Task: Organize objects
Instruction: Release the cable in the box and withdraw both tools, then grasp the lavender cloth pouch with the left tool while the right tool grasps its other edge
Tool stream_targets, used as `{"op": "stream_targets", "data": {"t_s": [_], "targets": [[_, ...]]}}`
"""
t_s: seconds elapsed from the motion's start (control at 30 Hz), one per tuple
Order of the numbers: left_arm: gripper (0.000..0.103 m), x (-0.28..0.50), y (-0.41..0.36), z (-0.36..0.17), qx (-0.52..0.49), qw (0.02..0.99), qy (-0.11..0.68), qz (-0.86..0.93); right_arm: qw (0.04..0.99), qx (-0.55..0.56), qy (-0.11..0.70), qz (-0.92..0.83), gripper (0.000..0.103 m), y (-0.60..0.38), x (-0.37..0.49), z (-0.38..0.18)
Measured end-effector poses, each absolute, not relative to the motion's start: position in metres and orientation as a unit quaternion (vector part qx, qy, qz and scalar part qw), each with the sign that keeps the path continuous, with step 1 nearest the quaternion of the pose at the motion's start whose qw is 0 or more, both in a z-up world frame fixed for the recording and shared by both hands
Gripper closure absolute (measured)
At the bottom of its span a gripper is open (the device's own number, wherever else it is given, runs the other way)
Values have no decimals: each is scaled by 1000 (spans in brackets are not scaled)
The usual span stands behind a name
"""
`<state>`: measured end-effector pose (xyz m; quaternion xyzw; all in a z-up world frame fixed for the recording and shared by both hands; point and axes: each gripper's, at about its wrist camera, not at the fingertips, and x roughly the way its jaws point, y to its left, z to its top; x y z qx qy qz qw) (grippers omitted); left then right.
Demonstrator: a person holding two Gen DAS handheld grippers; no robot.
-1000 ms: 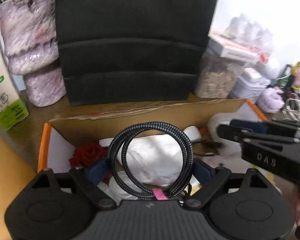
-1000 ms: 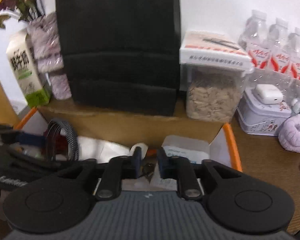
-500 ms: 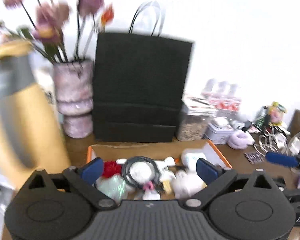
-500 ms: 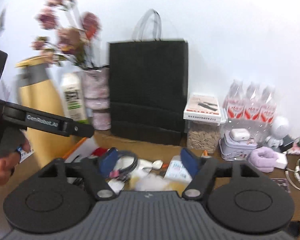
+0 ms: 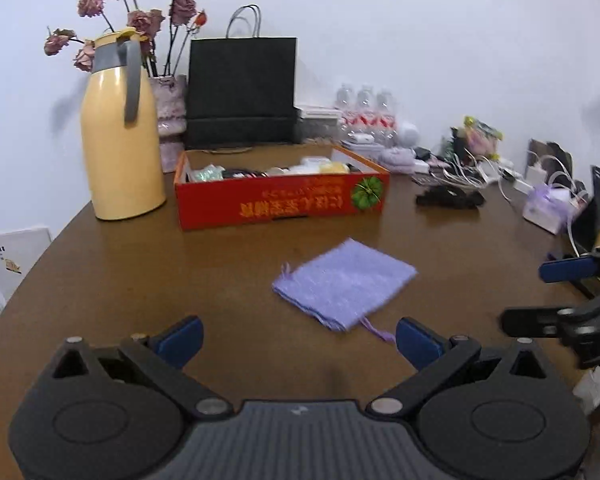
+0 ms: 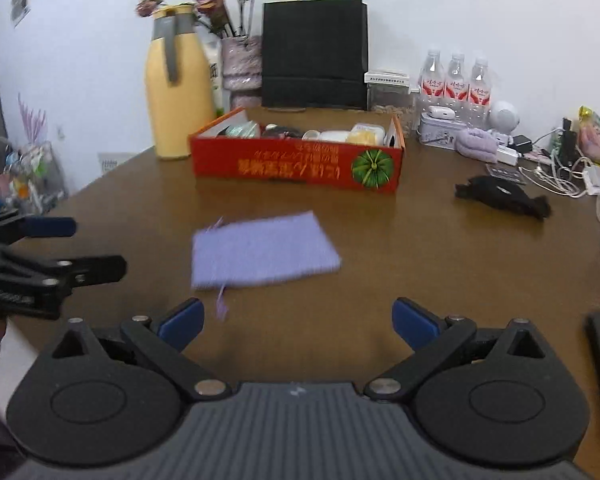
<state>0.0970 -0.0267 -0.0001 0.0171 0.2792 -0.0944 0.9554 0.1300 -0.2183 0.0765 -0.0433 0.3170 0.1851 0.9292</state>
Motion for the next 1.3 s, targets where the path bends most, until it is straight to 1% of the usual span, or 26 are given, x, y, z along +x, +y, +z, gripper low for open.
{"op": "stream_targets", "data": {"t_s": [0.13, 0.23, 0.27, 0.3, 0.33, 0.37, 0.43, 0.5, 0.6, 0.7, 0.73, 0.77, 0.8, 0.83, 0.87, 0.9, 0.93, 0.97, 1.03, 1.13, 1.17, 1.2, 1.23, 1.27, 1.3], "targets": [[5, 97, -22, 13, 10, 961, 260, -87, 939, -27, 296, 171, 0, -227, 120, 89], [13, 116, -23, 5, -1, 960, 260, -100, 943, -33, 286, 169, 2, -220, 143, 78], [21, 126, -26, -2, 0, 957, 272, -99, 943, -37, 284, 169, 5, -216, 158, 71], [33, 140, -29, -11, -2, 952, 292, -96, 942, -42, 287, 169, 7, -212, 171, 64], [37, 151, -32, -17, -7, 946, 309, -94, 940, -45, 294, 169, 13, -208, 187, 57], [42, 160, -33, -22, -15, 941, 323, -97, 938, -45, 299, 171, 22, -205, 199, 51], [44, 179, -37, -33, -32, 931, 347, -111, 935, -45, 304, 176, 29, -200, 228, 42], [43, 190, -41, -39, -37, 928, 353, -117, 934, -44, 306, 180, 30, -197, 254, 35], [38, 203, -43, -44, -42, 931, 349, -99, 931, -37, 314, 182, 32, -191, 280, 24], [39, 211, -42, -48, -43, 933, 345, -93, 926, -20, 324, 192, 37, -187, 290, 16], [40, 212, -42, -49, -42, 934, 342, -92, 925, -19, 328, 192, 46, -186, 291, 12], [43, 213, -43, -48, -41, 935, 340, -90, 923, -16, 335, 191, 57, -186, 292, 9], [48, 214, -42, -48, -39, 936, 339, -89, 923, -12, 335, 188, 59, -186, 289, 7], [51, 214, -43, -49, -32, 936, 339, -88, 924, -10, 334, 184, 63, -187, 283, 6], [59, 214, -43, -48, -23, 936, 340, -87, 924, -11, 335, 183, 77, -186, 277, 7], [65, 212, -42, -47, -16, 935, 343, -83, 922, -13, 338, 186, 81, -184, 267, 8], [69, 210, -40, -46, -15, 934, 347, -81, 922, -15, 340, 183, 82, -183, 257, 9], [70, 207, -37, -44, -20, 932, 351, -83, 921, -17, 342, 184, 82, -182, 245, 9], [70, 202, -27, -43, -40, 929, 357, -83, 919, -4, 346, 190, 81, -183, 224, 11], [73, 197, -18, -43, -51, 929, 359, -71, 918, 38, 348, 189, 80, -189, 211, 12], [73, 196, -17, -42, -51, 930, 359, -65, 919, 41, 345, 187, 77, -190, 212, 12], [69, 195, -17, -41, -51, 930, 359, -59, 921, 38, 343, 182, 74, -190, 216, 11], [65, 193, -17, -39, -51, 931, 357, -54, 921, 34, 343, 179, 67, -189, 219, 11], [63, 191, -18, -38, -50, 933, 352, -53, 922, 29, 341, 181, 66, -187, 222, 11], [63, 188, -18, -37, -48, 934, 349, -57, 923, 25, 338, 184, 66, -184, 225, 11]]}}
